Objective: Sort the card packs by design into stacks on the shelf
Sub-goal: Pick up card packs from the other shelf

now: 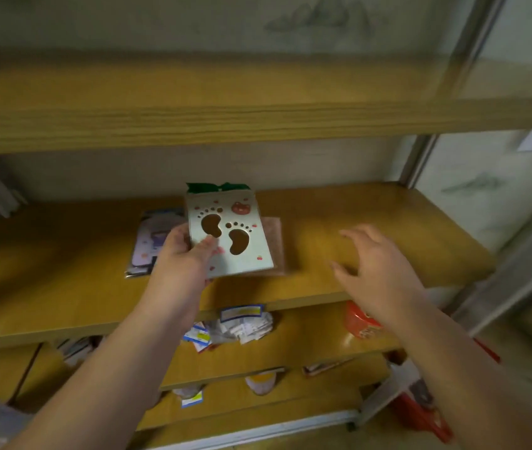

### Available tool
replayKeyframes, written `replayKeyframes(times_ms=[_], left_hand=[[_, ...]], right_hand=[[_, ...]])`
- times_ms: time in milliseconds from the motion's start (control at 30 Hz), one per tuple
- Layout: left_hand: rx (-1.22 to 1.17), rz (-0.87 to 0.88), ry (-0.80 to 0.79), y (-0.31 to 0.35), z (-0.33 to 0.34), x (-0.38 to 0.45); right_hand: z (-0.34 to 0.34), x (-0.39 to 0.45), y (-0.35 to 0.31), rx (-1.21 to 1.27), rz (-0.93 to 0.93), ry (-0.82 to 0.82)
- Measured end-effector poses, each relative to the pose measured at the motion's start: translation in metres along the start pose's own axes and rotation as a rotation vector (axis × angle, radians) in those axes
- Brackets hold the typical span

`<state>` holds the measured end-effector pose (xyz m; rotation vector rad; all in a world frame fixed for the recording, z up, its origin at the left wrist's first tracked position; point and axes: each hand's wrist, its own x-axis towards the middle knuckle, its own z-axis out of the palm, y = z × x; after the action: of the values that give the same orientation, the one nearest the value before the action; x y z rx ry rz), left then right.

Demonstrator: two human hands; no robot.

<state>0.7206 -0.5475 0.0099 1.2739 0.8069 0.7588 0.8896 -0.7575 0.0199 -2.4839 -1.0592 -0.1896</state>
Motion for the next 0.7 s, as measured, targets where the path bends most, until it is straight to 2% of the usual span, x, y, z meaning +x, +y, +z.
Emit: replayKeyframes(times_ms=[133, 400, 500, 600, 700], left_hand=[[0.032, -0.076, -0.063, -0.017, 0.060, 0.001], [0.178, -0.119, -0.346, -0.020, 0.183, -0.004], [0.233, -0.126, -0.380, -0.021, 0.218, -0.005], [0.318, -0.144, -0.346, -0.020, 0.241, -0.004], [0.485, -0.041, -0.354, -0.018, 0.242, -0.006]], right_hand=[[-0.031, -0.017, 0.045, -0.034, 0.129, -0.040], [-0.060, -0.043, 0.081, -0.019, 0.189, 0.005], [-0.064, -0.051, 0.086, -0.010, 0.192, 0.009], [-0.066, -0.058, 0.089, 0.013, 0.183, 0.006], [-0.066, -0.060, 0.091, 0.011, 0.160, 0.003]])
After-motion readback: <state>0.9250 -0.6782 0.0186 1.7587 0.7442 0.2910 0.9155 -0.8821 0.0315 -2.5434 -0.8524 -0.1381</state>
